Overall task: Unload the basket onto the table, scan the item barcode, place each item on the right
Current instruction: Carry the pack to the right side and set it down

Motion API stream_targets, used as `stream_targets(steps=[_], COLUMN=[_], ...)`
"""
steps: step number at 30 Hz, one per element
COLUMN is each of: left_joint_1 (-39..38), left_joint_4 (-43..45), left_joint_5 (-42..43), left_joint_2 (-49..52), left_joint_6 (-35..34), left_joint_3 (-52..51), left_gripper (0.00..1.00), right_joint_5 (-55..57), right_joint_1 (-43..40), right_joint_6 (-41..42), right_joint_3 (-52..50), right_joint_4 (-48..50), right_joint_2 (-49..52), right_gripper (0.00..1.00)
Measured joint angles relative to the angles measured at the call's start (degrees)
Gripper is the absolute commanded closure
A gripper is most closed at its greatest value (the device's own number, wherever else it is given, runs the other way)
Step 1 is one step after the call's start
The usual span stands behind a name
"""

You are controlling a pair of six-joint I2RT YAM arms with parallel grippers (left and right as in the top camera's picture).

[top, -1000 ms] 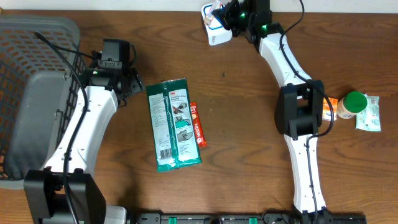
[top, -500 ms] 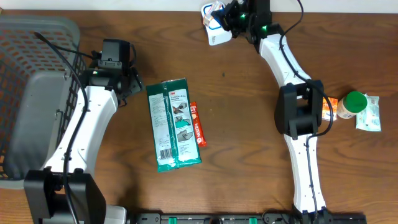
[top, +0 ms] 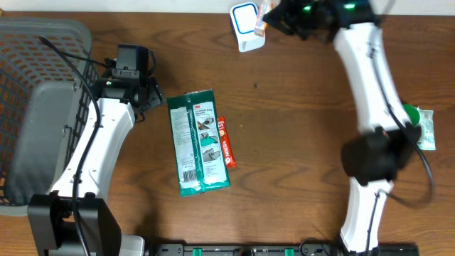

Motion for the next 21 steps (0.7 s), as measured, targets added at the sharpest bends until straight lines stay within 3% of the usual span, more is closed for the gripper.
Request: stream_targets(steps=[4, 9, 14, 21], left_joint_1=[0.0, 0.0, 0.0, 0.0], left_joint_4=[0.0, 0.0, 0.0, -0.02], left_joint_5=[0.0, 0.0, 0.0, 0.0], left_joint_2=[0.0, 0.0, 0.0, 0.0], left_joint_6=[0.0, 0.0, 0.0, 0.0], left_joint_3=[0.0, 0.0, 0.0, 0.0], left_gripper=[0.15, 0.15, 0.15, 0.15], right_joint_5=[2.25, 15.67, 27.61, 44.52], right_joint_1=[0.02, 0.02, 0.02, 0.02], right_joint_6=[-11.26, -17.94, -19.41, -15.04], right_joint_3=[1.11, 0.94, -6.1, -24.46], right_joint_4=[-17.7, -34.93, -37.55, -32.24], right_joint_2=[-8.39, -9.94, -8.57, -8.13], right_gripper=[0.99, 0.99, 0.99, 0.99])
